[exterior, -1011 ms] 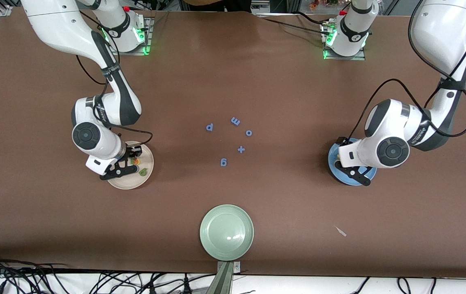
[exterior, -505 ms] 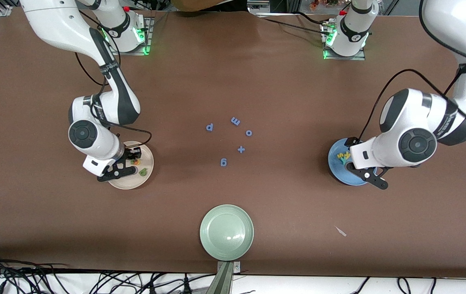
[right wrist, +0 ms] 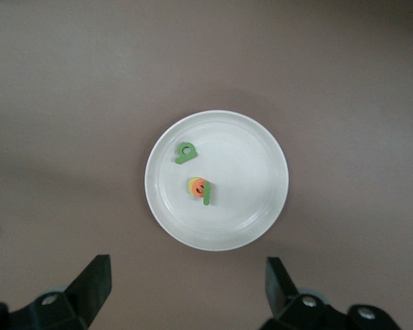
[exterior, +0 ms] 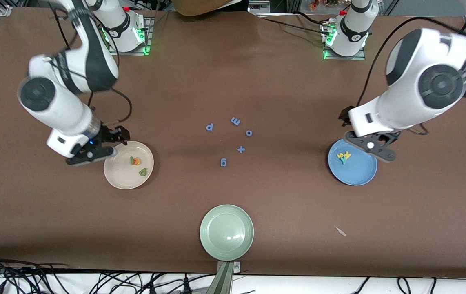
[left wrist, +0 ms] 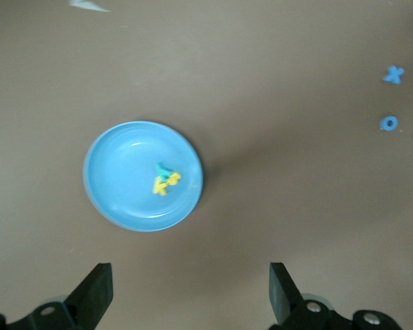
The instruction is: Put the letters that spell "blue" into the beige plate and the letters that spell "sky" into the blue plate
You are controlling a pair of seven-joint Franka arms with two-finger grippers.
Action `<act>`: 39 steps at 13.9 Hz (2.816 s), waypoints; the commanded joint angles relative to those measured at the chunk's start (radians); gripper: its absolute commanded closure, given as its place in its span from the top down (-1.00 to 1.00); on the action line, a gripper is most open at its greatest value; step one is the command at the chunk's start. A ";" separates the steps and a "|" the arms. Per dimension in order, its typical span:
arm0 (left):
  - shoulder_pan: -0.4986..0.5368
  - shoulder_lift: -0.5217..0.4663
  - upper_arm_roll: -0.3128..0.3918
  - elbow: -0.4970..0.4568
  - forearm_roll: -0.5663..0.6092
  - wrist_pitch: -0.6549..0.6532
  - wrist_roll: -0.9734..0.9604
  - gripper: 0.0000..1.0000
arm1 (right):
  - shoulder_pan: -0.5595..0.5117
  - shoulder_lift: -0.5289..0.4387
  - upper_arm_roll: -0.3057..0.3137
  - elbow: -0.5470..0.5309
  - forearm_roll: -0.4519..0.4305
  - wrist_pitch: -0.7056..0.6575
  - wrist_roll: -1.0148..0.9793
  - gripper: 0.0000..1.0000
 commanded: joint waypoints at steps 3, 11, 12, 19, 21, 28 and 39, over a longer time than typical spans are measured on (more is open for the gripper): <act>0.008 -0.202 0.092 -0.124 -0.027 0.051 0.009 1.00 | -0.032 -0.163 0.002 -0.024 0.016 -0.112 -0.018 1.00; 0.088 -0.370 0.120 -0.329 -0.090 0.215 -0.105 1.00 | -0.039 -0.147 0.002 0.134 0.019 -0.321 -0.009 1.00; 0.086 -0.371 0.122 -0.326 -0.088 0.212 -0.115 1.00 | -0.039 -0.147 0.002 0.149 0.019 -0.350 -0.009 1.00; 0.072 -0.363 0.118 -0.288 -0.031 0.158 -0.115 1.00 | -0.039 -0.136 -0.005 0.174 0.016 -0.387 -0.014 1.00; 0.074 -0.362 0.120 -0.286 -0.031 0.146 -0.118 1.00 | -0.039 -0.136 -0.005 0.174 0.016 -0.386 -0.014 1.00; 0.080 -0.362 0.118 -0.286 -0.031 0.138 -0.115 1.00 | -0.041 -0.136 -0.010 0.228 0.008 -0.404 -0.012 1.00; 0.086 -0.268 0.120 -0.140 -0.038 0.003 -0.117 1.00 | -0.039 -0.131 -0.008 0.257 -0.018 -0.467 -0.006 1.00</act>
